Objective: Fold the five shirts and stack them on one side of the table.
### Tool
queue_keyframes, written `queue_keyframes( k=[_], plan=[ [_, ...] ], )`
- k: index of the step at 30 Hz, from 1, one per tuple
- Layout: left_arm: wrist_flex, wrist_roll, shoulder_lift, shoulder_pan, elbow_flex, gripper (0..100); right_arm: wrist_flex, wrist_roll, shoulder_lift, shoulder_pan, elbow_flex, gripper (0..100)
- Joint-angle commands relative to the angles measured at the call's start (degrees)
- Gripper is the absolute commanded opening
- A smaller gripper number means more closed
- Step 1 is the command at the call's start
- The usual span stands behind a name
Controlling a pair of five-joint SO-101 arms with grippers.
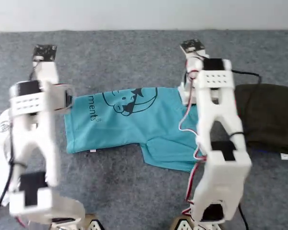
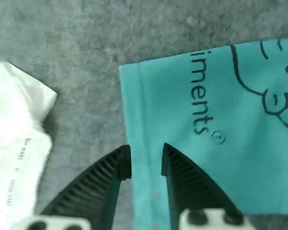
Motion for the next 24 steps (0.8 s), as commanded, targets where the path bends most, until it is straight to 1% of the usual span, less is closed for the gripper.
queue_keyframes(
  k=[1,3,6,10,12,14,18,20,24],
  plan=[
    [-5.63,5.01,11.34,3.78,-2.59,11,-0.66,-1.85,5.93,-1.36,-10.90,0.9],
    [-5.54,5.54,18.37,2.64,-4.70,7,-0.84,-2.02,10.77,-0.84,-14.68,0.9],
    [1.32,8.35,24.53,-0.18,-13.76,3,-0.31,-2.02,17.27,1.36,-20.13,0.9],
    [2.37,9.05,28.66,-1.85,-22.46,3,-0.84,-2.11,24.75,4.09,-27.08,0.9],
    [1.58,8.88,30.77,-1.85,-24.66,5,-0.40,-2.11,28.18,4.79,-29.98,0.9],
    [1.76,7.38,32.18,-1.58,-27.21,7,-0.04,-2.11,30.64,5.23,-33.05,0.9],
    [4.75,2.73,33.32,-1.58,-32.31,7,3.56,-1.76,32.75,5.41,-38.59,0.9],
    [7.30,0.88,32.79,-1.58,-34.68,7,6.73,-1.76,32.84,4.70,-40.97,0.9],
    [15.03,-3.96,30.77,-1.58,-40.57,7,13.85,-1.67,32.22,3.91,-48.44,0.9]
  ],
)
